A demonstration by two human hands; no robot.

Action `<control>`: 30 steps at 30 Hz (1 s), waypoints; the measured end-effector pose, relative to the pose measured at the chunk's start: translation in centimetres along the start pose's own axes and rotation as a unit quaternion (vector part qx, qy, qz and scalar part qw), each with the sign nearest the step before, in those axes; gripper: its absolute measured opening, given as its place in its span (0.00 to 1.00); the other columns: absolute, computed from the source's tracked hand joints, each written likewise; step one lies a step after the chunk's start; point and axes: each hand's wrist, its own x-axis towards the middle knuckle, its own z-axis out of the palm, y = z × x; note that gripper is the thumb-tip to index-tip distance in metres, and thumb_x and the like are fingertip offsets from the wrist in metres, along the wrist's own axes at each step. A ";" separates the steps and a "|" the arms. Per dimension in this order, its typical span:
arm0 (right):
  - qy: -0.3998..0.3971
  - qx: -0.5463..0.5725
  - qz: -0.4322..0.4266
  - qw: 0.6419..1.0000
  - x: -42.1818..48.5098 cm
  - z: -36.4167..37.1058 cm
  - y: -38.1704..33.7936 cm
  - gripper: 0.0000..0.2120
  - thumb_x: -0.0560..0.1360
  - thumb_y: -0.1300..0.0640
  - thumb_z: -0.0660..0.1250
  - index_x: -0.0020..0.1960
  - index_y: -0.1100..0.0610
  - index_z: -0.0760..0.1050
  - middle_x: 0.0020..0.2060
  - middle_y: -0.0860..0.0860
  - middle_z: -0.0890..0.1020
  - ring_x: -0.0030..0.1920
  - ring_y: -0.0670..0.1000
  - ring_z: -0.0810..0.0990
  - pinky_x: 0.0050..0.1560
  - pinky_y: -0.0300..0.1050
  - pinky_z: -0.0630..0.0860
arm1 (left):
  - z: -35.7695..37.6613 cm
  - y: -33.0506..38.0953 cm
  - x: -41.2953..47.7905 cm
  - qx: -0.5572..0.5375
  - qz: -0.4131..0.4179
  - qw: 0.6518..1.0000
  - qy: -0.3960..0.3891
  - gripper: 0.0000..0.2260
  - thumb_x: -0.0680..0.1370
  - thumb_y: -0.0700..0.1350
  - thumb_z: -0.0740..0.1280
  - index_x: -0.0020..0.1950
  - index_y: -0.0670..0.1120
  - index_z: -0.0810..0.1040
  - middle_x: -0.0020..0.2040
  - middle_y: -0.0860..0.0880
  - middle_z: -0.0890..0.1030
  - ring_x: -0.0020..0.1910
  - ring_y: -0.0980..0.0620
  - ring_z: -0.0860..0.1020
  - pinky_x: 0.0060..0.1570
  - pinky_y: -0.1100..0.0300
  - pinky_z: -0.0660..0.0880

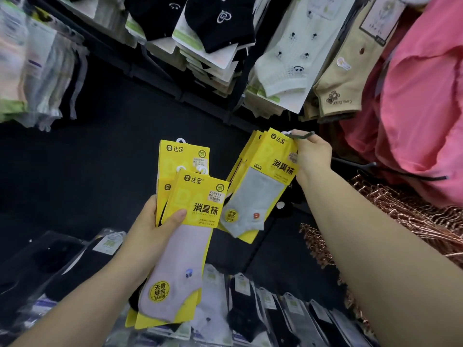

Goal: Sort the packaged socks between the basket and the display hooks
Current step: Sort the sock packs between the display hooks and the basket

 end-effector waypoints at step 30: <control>-0.126 -0.081 0.044 0.988 -7.5 -3.1 3.0 0.04 0.73 0.62 0.70 0.44 0.54 0.78 0.43 0.51 0.81 0.41 0.48 0.78 0.46 0.44 0.77 | 1.3 1.0 -0.9 -0.024 -0.011 1.000 -0.014 0.07 0.81 0.47 0.63 0.54 0.58 0.77 0.51 0.58 0.84 0.53 0.56 0.81 0.56 0.54 0.75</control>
